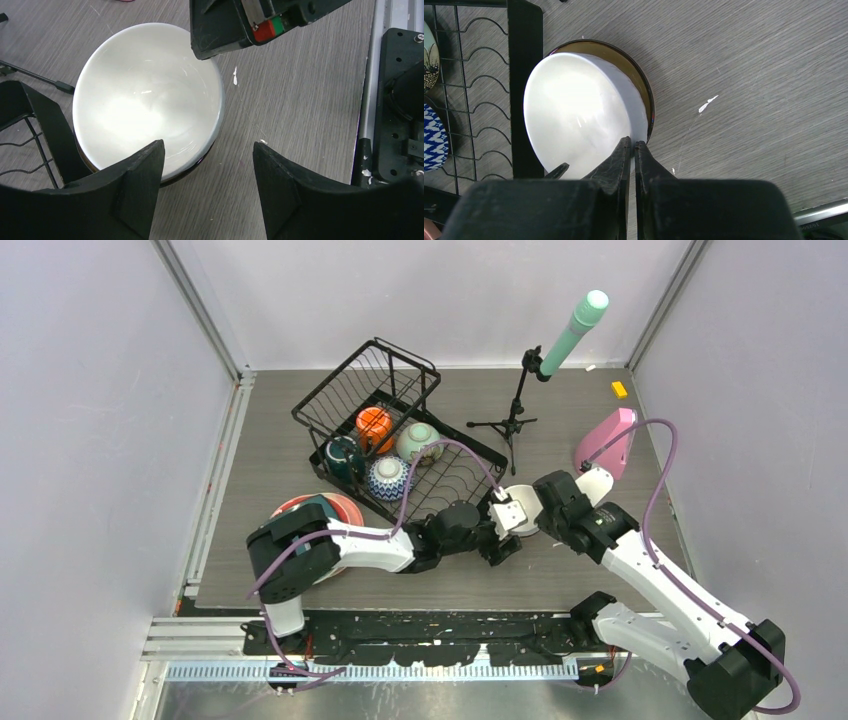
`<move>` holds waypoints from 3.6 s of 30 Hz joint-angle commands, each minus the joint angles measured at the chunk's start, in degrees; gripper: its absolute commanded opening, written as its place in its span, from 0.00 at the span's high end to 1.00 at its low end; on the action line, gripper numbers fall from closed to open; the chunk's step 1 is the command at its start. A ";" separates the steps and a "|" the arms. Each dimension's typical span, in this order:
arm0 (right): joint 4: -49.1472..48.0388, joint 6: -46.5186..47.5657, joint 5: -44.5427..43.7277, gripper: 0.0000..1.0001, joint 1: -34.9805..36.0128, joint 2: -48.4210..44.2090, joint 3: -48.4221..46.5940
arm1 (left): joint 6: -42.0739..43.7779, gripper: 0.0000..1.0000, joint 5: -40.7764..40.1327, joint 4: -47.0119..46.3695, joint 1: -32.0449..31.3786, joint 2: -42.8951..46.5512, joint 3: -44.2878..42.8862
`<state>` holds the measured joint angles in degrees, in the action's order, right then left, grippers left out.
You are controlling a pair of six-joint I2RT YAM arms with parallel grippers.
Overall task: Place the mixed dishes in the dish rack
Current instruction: Pick up the bowl from the center of the board, then turn the bowl upside down on the dish rack.
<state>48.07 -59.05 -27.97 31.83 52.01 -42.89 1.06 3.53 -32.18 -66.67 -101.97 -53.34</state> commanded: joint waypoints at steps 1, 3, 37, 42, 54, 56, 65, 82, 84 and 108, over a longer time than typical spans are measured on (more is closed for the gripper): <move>-1.43 -0.69 0.18 1.00 -0.27 -0.45 -2.99 | 4.13 0.33 0.35 -5.62 -0.81 -1.35 -2.26; -1.47 -0.57 0.19 1.00 -0.28 -0.34 -3.05 | 5.14 0.34 0.45 -5.65 -1.10 -1.89 -2.60; -1.56 -0.61 1.51 1.00 -2.26 0.38 -3.24 | 7.96 1.00 1.24 0.19 -1.70 -5.14 -7.72; -0.47 -0.12 0.50 0.92 -3.64 -0.65 -3.49 | 7.48 1.00 0.69 -0.46 -1.63 -4.25 -7.73; -2.18 3.55 10.75 0.36 -10.75 -1.96 -5.94 | 5.78 1.00 -0.71 -3.21 -1.38 0.47 -6.95; -3.52 3.56 13.47 0.34 -11.84 -2.40 -5.69 | 5.87 1.00 0.09 -2.08 -1.44 1.25 -7.58; -5.14 1.66 19.76 0.24 -14.59 -8.58 -8.95 | 4.77 1.00 0.19 -2.71 -1.08 7.14 -6.09; -12.52 5.09 42.15 0.17 -14.87 -4.45 -20.42 | -9.00 1.00 12.56 1.47 9.53 28.61 1.52; -16.07 3.90 46.20 0.17 -14.87 -4.12 -20.23 | -9.84 1.00 14.17 3.09 10.42 30.49 2.06; -35.63 -5.82 64.32 0.07 -14.83 6.02 -14.92 | -9.65 1.00 13.31 8.30 15.79 43.01 7.10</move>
<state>15.11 -64.71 32.49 17.12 57.01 -54.85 -11.27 18.13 -21.04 -51.13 -60.95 -45.17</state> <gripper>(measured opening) 0.928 0.030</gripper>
